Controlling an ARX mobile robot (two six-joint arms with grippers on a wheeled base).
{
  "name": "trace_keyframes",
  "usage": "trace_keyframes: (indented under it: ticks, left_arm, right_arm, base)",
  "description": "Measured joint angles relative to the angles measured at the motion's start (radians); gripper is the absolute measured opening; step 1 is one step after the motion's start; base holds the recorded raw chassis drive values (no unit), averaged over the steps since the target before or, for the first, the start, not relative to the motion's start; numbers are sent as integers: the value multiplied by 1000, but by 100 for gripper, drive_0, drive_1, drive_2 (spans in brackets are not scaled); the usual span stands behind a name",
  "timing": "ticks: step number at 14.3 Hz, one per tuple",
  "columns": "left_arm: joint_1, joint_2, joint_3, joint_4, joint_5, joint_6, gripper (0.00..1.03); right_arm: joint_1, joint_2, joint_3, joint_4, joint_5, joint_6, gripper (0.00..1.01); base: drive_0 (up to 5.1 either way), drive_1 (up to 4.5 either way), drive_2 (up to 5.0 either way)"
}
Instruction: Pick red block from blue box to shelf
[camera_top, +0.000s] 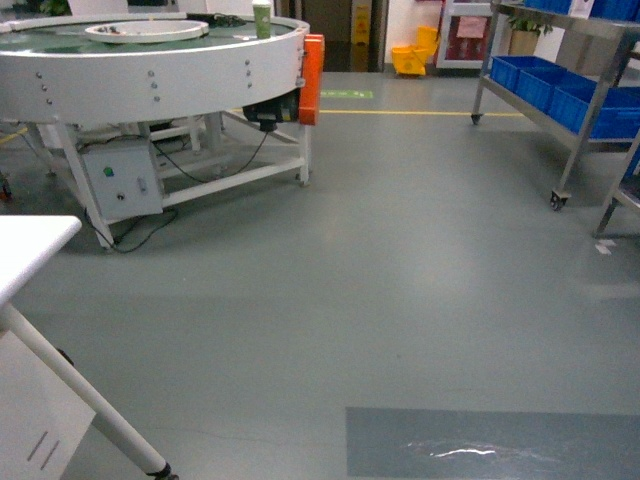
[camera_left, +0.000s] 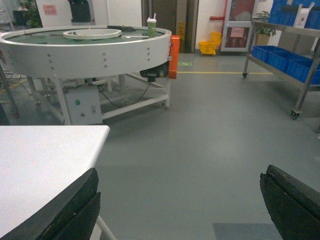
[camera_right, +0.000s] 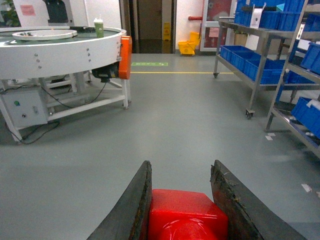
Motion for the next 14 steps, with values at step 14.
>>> trace_keyframes:
  ticks: [14]
  left_arm:
    - [1, 0, 0, -2, 3, 0, 98]
  right_arm:
    - [0, 0, 0, -4, 0, 0, 29]
  base:
    - [40, 388, -424]
